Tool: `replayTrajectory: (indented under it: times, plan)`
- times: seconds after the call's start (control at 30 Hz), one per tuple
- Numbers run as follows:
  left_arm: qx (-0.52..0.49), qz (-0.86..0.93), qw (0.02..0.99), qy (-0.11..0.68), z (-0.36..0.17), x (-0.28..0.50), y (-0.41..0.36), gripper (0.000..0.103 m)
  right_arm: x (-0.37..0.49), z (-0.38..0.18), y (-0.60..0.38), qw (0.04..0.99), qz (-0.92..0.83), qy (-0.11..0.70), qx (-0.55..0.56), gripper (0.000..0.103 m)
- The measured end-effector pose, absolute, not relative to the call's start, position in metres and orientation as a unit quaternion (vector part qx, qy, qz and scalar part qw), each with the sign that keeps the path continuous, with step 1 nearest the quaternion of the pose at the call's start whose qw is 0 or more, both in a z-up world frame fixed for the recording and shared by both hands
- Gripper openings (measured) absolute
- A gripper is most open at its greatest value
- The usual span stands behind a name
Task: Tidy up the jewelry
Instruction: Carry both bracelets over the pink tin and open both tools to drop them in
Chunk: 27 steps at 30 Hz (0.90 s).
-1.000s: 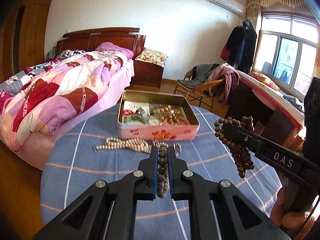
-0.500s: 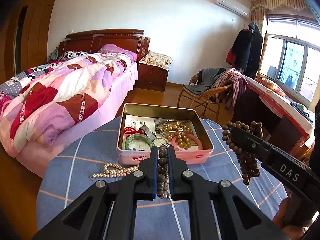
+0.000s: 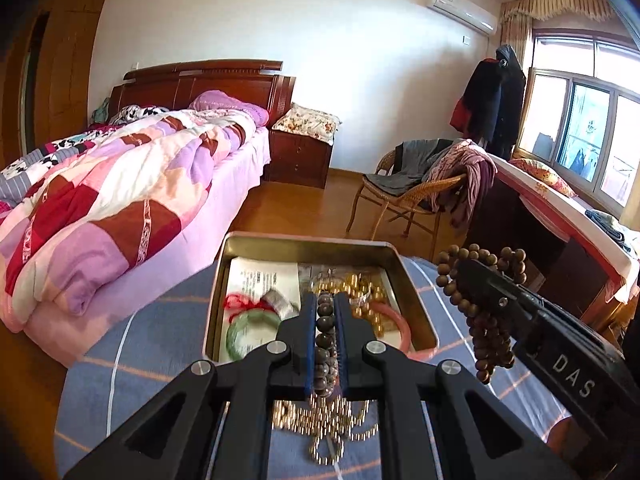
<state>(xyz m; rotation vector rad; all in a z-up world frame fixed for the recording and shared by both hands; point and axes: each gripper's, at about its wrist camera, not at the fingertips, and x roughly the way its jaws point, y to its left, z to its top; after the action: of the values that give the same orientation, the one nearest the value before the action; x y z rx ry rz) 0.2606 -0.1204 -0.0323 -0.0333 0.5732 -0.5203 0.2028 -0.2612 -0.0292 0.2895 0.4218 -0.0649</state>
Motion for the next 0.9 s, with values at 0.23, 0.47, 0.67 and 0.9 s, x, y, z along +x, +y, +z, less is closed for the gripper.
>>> replayTrajectory:
  times: [0.23,0.47,0.67,0.9]
  plan:
    - [-0.029,-0.255,0.929,0.267,-0.020,0.292,-0.129,0.008,0.233,-0.023,-0.275,0.967,-0.041,0.198,0.157,0.021]
    - [-0.034,-0.239,0.929,0.281,-0.038,0.327,-0.135,0.008,0.273,-0.055,-0.278,0.955,-0.051,0.238,0.167,0.021]
    - [-0.012,-0.210,0.926,0.314,-0.065,0.338,-0.147,0.008,0.278,-0.079,-0.278,0.949,-0.046,0.267,0.163,0.021]
    - [0.025,-0.178,0.925,0.335,-0.073,0.338,-0.155,0.010,0.279,-0.079,-0.282,0.947,-0.046,0.269,0.172,0.044]
